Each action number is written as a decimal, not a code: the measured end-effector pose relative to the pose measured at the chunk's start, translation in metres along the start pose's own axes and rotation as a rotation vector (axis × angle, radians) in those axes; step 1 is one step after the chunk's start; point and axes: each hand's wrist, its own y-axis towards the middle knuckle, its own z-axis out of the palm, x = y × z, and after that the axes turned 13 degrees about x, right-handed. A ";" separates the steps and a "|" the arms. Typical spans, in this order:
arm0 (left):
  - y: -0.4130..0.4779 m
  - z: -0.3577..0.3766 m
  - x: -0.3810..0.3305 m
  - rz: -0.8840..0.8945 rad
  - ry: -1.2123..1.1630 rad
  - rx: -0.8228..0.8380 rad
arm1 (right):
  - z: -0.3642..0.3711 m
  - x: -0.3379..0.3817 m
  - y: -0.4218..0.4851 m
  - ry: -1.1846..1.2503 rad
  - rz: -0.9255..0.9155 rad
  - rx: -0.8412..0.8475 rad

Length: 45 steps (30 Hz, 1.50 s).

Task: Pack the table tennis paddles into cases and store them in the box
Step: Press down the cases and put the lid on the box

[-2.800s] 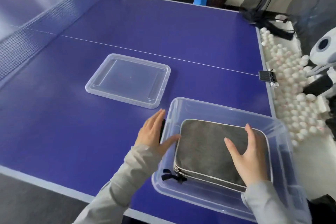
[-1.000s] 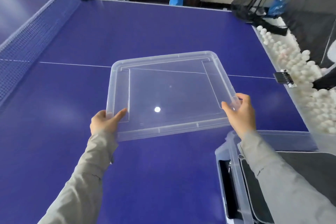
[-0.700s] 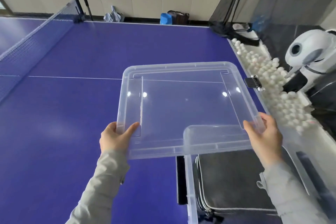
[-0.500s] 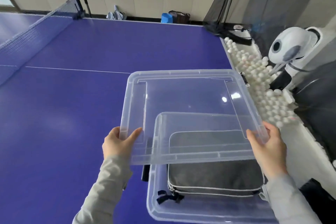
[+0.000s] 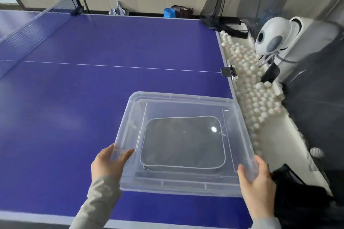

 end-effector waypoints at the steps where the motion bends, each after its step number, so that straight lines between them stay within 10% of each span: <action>1: 0.000 0.000 0.003 -0.003 0.010 0.004 | 0.001 -0.003 -0.005 -0.002 0.007 -0.001; 18: 0.001 0.021 0.020 -0.071 0.054 0.057 | -0.001 -0.012 0.000 -0.158 0.075 0.154; 28: 0.043 -0.006 0.003 -0.328 -0.213 0.538 | -0.018 -0.011 0.068 0.176 0.409 0.422; 45: 0.021 0.013 0.011 0.200 0.113 0.160 | 0.006 -0.009 0.053 -0.249 0.026 0.066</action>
